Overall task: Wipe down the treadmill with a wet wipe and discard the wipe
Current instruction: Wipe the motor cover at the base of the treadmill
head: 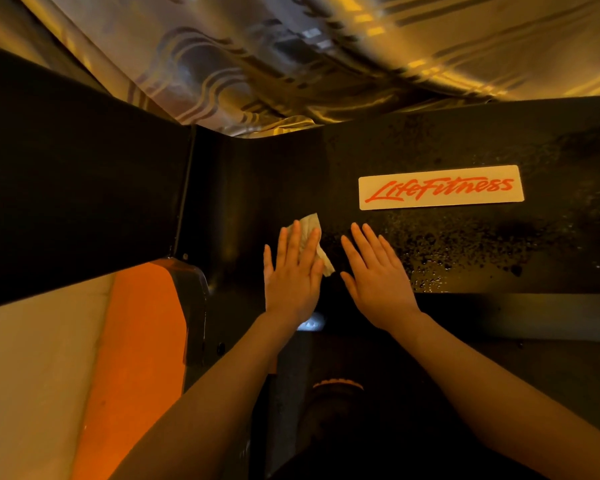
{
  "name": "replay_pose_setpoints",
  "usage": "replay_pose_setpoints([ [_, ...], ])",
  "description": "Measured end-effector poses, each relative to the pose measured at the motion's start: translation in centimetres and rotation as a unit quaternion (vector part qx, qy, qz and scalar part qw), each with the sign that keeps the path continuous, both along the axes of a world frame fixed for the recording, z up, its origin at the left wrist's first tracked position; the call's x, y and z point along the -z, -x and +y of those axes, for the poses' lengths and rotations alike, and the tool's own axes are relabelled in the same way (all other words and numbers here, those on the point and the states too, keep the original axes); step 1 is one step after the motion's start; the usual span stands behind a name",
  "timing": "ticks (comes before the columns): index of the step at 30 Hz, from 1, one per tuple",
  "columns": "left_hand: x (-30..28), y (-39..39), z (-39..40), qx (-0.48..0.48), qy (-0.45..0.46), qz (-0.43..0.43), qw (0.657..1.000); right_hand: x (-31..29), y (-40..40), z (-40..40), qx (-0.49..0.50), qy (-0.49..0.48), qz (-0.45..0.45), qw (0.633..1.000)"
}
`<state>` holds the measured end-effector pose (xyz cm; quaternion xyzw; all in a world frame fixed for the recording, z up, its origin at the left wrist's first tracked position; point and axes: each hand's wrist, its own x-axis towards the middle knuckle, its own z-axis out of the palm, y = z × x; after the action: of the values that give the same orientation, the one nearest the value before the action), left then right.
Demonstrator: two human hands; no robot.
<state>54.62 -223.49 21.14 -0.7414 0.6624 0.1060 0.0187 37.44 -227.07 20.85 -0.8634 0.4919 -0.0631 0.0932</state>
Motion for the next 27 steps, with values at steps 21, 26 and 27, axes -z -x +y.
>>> replay_pose_setpoints([
  [21, -2.0, 0.6, -4.7, -0.015, 0.021, 0.055, 0.998, -0.7, -0.1, -1.9, 0.013, -0.022, -0.041, 0.999],
  [26, -2.3, 1.5, -5.0, -0.029, 0.002, 0.077, 0.997, -1.3, 0.0, -5.7, 0.032, 0.004, -0.046, 0.998],
  [27, -2.2, 1.6, -5.3, -0.031, -0.010, 0.070, 0.997, -1.3, 0.1, -6.4, 0.036, 0.003, -0.042, 0.998],
])
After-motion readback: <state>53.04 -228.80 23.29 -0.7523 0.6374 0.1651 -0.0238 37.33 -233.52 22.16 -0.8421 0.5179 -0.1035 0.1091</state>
